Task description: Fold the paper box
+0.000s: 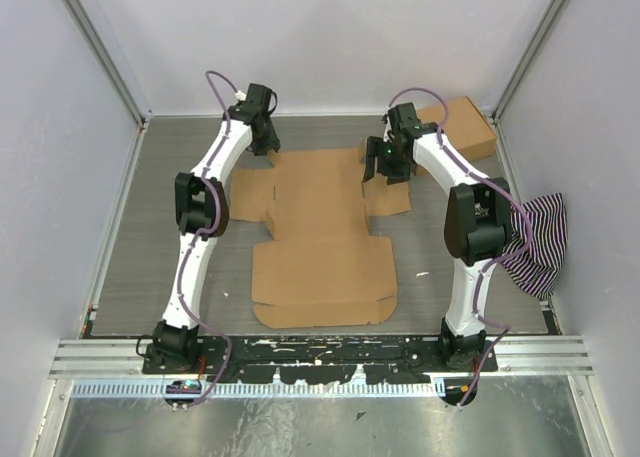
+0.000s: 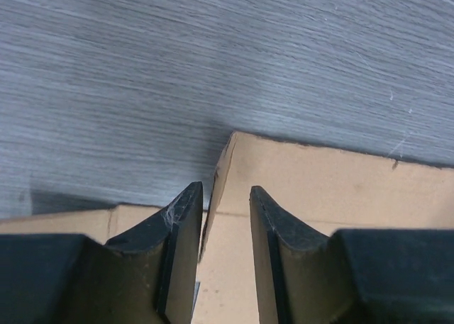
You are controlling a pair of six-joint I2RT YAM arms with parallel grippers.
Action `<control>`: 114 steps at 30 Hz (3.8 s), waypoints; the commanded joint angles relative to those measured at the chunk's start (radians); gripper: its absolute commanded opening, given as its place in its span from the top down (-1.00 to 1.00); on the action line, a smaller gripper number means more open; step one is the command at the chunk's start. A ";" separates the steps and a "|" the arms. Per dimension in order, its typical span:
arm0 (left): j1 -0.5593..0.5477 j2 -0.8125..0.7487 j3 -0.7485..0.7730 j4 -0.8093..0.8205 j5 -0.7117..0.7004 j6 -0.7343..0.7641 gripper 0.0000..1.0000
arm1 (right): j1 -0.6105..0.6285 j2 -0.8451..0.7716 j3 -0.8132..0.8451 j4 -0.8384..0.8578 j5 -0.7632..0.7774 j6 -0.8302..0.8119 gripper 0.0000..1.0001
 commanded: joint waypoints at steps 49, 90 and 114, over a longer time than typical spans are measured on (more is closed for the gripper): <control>0.016 -0.790 -0.815 0.746 0.356 0.424 1.00 | -0.085 -0.104 0.438 -0.146 -0.169 0.005 -0.29; 0.075 -0.932 -0.733 0.324 0.274 0.174 0.05 | 0.045 -0.272 0.082 0.306 0.019 -0.093 0.98; 0.075 -1.045 -0.872 0.158 0.112 0.301 0.11 | 0.232 -0.633 -0.623 0.918 0.208 -0.207 0.97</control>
